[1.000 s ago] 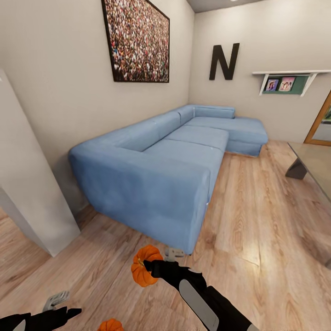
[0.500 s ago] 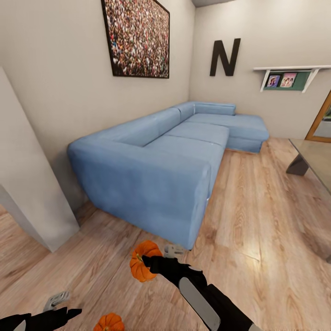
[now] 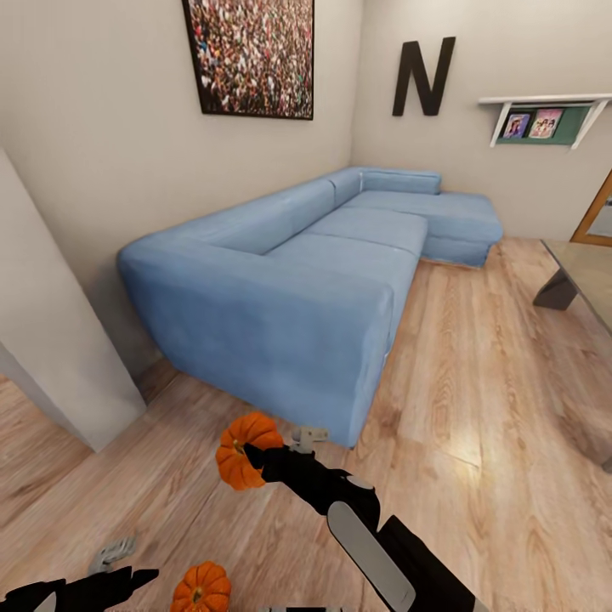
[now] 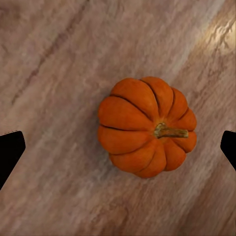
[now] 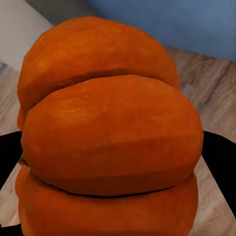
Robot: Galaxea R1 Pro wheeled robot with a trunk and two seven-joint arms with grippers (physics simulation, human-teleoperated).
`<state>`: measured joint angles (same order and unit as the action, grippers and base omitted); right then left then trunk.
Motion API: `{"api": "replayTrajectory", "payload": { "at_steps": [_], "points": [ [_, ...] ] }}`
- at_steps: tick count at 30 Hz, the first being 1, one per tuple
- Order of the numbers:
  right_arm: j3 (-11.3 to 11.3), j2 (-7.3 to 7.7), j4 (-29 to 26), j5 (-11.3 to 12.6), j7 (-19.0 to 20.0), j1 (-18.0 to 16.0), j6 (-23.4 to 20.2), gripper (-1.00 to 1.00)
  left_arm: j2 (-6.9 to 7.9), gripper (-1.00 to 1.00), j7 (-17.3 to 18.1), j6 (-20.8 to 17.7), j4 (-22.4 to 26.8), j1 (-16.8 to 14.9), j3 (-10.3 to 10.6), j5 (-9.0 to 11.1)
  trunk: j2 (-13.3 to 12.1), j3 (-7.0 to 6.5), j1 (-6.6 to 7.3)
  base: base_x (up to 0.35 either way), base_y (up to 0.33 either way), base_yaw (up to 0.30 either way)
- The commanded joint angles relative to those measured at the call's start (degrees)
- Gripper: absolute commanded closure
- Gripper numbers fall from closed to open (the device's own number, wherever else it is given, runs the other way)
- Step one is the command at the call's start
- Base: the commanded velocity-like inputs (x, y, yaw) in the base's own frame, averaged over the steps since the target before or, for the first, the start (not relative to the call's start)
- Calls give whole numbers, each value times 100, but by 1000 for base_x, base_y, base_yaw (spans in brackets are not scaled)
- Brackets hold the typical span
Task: Place each of the two pumpkins and all three candles from the living room inside a cabinet in the living room (use any cabinet), then make sure every cabinet is closed, and position the cauldron so it is next to a table in the living room.
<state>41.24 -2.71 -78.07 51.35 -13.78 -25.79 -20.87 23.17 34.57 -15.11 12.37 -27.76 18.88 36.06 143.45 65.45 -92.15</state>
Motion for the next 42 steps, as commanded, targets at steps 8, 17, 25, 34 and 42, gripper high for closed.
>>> {"api": "replayTrajectory", "payload": {
  "at_steps": [8, 17, 25, 34, 42],
  "points": [
    [7, -10, 2, 60, -63, -5, 3, 100, 4, -100, 6, -54, 3, -2, 20, 59, 13, 183, -19, 0, 0, 0],
    [1, 49, -70, 76, -26, -5, 85, 100, 80, -100, 77, -130, 246, -63, 27, 25, 25, 382, -42, 0, 0, 0],
    [-2, 52, -97, 63, -55, -5, 93, 100, 407, -100, 75, -481, 1542, -353, 21, 18, 36, 559, -63, 0, 0, 0],
    [-2, 52, -20, 31, -79, -5, 100, 100, 558, -100, 63, -628, 1828, -431, 20, -13, 48, 759, -86, 0, 0, 0],
    [-2, 52, -190, 43, -55, -2, 94, 100, 500, -100, 65, -632, 1769, -432, 66, 21, 59, 936, -107, 0, 0, 0]
  ]
}}
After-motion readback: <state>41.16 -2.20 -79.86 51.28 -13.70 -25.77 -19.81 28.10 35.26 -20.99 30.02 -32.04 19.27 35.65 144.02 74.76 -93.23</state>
